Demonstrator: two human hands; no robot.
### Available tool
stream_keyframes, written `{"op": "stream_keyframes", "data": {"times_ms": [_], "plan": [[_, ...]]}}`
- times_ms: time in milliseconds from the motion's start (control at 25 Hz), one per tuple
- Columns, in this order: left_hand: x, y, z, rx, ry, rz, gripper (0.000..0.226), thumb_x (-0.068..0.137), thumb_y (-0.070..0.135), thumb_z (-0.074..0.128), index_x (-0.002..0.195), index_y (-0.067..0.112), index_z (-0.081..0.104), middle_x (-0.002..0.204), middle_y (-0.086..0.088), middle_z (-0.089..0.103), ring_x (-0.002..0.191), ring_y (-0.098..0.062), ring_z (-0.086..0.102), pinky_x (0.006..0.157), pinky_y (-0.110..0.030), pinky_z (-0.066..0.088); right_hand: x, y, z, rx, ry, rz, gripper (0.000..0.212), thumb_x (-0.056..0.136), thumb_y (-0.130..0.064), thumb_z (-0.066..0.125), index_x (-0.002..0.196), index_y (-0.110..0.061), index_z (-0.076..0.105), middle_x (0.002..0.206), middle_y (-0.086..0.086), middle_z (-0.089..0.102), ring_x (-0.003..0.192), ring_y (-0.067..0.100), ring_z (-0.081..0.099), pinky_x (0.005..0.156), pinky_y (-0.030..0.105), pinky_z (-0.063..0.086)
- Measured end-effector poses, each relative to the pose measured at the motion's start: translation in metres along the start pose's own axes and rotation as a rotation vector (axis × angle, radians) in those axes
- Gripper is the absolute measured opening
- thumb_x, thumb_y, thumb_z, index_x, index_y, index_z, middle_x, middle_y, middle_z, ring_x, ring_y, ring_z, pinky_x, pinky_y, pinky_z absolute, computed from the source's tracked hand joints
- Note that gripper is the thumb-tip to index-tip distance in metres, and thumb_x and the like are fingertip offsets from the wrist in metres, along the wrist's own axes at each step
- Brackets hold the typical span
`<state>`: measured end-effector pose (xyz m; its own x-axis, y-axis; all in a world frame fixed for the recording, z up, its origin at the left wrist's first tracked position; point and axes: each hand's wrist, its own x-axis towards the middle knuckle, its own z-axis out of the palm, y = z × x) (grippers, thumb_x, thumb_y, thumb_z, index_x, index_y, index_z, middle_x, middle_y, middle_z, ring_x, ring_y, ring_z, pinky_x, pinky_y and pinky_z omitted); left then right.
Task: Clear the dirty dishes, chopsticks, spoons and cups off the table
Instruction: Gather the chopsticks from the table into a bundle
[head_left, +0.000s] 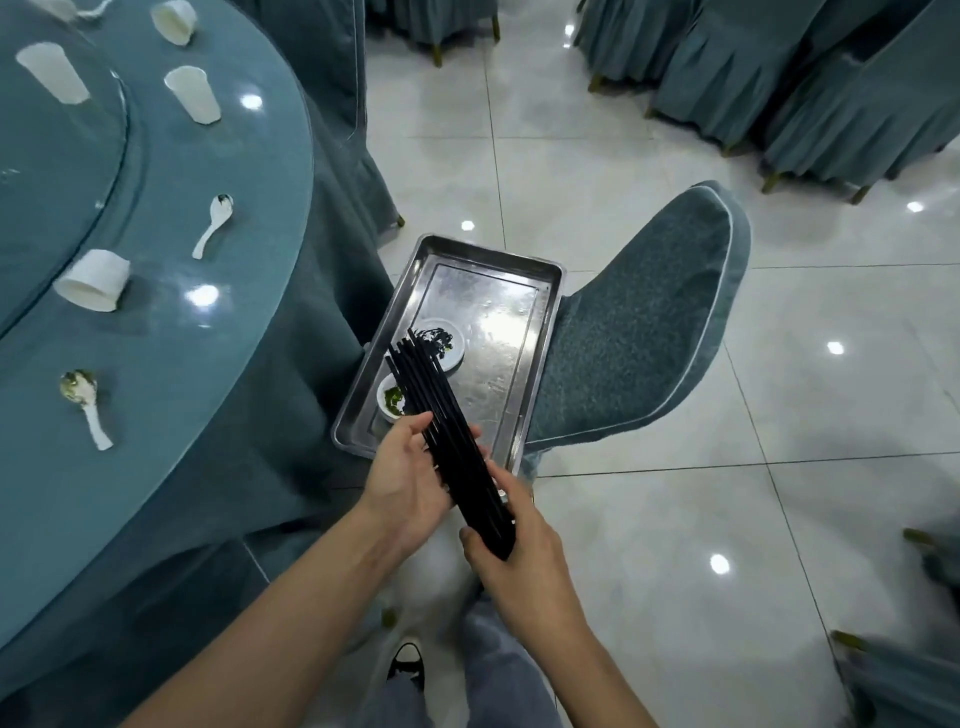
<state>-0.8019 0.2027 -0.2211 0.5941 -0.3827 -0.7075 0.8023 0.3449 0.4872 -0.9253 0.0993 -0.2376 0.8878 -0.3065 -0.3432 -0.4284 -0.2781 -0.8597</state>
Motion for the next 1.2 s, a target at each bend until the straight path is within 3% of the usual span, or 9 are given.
{"op": "stream_keyframes", "data": {"times_ms": [80, 200, 320, 440, 600, 760, 960, 1080, 1200], "plan": [[0.034, -0.004, 0.007, 0.021, 0.028, -0.015, 0.04, 0.101, 0.034, 0.041, 0.105, 0.002, 0.065, 0.103, -0.017, 0.071, 0.096, -0.031, 0.063, 0.084, -0.044, 0.052, 0.028, 0.019, -0.005, -0.01, 0.0, 0.018, 0.074, 0.088, -0.02, 0.068, 0.142, -0.059, 0.036, 0.127, -0.027, 0.061, 0.11, -0.01, 0.058, 0.089, 0.011, 0.047], [0.082, -0.013, 0.01, 0.062, 0.071, -0.048, 0.041, 0.1, 0.034, 0.041, 0.109, 0.002, 0.065, 0.109, -0.016, 0.069, 0.101, -0.031, 0.062, 0.078, -0.041, 0.053, 0.066, 0.05, -0.004, 0.01, -0.003, 0.064, 0.076, 0.088, -0.02, 0.067, 0.143, -0.06, 0.034, 0.129, -0.026, 0.06, 0.113, -0.006, 0.059, 0.094, 0.026, 0.053], [0.133, -0.022, 0.008, 0.087, 0.131, -0.093, 0.043, 0.101, 0.034, 0.041, 0.119, 0.002, 0.063, 0.114, -0.016, 0.069, 0.104, -0.03, 0.062, 0.083, -0.041, 0.049, 0.101, 0.078, 0.004, 0.02, 0.007, 0.099, 0.077, 0.086, -0.018, 0.066, 0.143, -0.058, 0.034, 0.131, -0.028, 0.058, 0.116, -0.005, 0.058, 0.098, 0.032, 0.053], [0.189, -0.028, 0.006, 0.098, 0.169, -0.157, 0.039, 0.102, 0.033, 0.044, 0.114, 0.003, 0.064, 0.111, -0.017, 0.068, 0.097, -0.029, 0.064, 0.084, -0.039, 0.051, 0.141, 0.108, 0.021, 0.059, 0.044, 0.139, 0.074, 0.089, -0.015, 0.065, 0.145, -0.054, 0.036, 0.136, -0.028, 0.055, 0.121, -0.006, 0.055, 0.101, 0.03, 0.051], [0.259, -0.033, -0.007, 0.155, 0.2, -0.222, 0.036, 0.102, 0.033, 0.046, 0.118, 0.004, 0.061, 0.108, -0.018, 0.066, 0.085, -0.027, 0.063, 0.07, -0.034, 0.055, 0.187, 0.144, 0.051, 0.139, 0.1, 0.192, 0.072, 0.09, -0.007, 0.065, 0.147, -0.044, 0.04, 0.135, -0.023, 0.058, 0.123, -0.006, 0.055, 0.101, 0.024, 0.051], [0.324, -0.043, -0.036, 0.272, 0.229, -0.282, 0.038, 0.102, 0.034, 0.046, 0.117, 0.005, 0.064, 0.105, -0.017, 0.068, 0.087, -0.028, 0.06, 0.068, -0.034, 0.053, 0.225, 0.179, 0.085, 0.138, 0.125, 0.266, 0.072, 0.091, -0.009, 0.063, 0.149, -0.043, 0.038, 0.134, -0.022, 0.058, 0.12, -0.008, 0.054, 0.103, 0.024, 0.048], [0.38, -0.057, -0.059, 0.403, 0.247, -0.338, 0.033, 0.103, 0.032, 0.042, 0.108, 0.006, 0.062, 0.083, -0.014, 0.068, 0.063, -0.024, 0.062, 0.05, -0.027, 0.055, 0.255, 0.214, 0.117, 0.078, 0.122, 0.38, 0.069, 0.092, -0.023, 0.06, 0.151, -0.043, 0.03, 0.133, -0.01, 0.061, 0.118, 0.012, 0.06, 0.102, 0.042, 0.051], [0.4, -0.058, -0.059, 0.489, 0.245, -0.327, 0.029, 0.102, 0.03, 0.044, 0.104, 0.007, 0.062, 0.091, -0.017, 0.063, 0.063, -0.024, 0.057, 0.053, -0.029, 0.051, 0.272, 0.223, 0.119, 0.033, 0.095, 0.437, 0.064, 0.096, -0.027, 0.058, 0.152, -0.04, 0.028, 0.129, -0.003, 0.064, 0.111, 0.019, 0.064, 0.097, 0.042, 0.053], [0.405, -0.057, -0.057, 0.565, 0.249, -0.293, 0.025, 0.101, 0.027, 0.046, 0.091, 0.009, 0.06, 0.08, -0.011, 0.056, 0.058, -0.021, 0.051, 0.05, -0.026, 0.045, 0.283, 0.226, 0.12, -0.027, 0.069, 0.48, 0.06, 0.097, -0.031, 0.057, 0.151, -0.031, 0.033, 0.129, 0.0, 0.064, 0.115, 0.021, 0.063, 0.099, 0.042, 0.052]]}}
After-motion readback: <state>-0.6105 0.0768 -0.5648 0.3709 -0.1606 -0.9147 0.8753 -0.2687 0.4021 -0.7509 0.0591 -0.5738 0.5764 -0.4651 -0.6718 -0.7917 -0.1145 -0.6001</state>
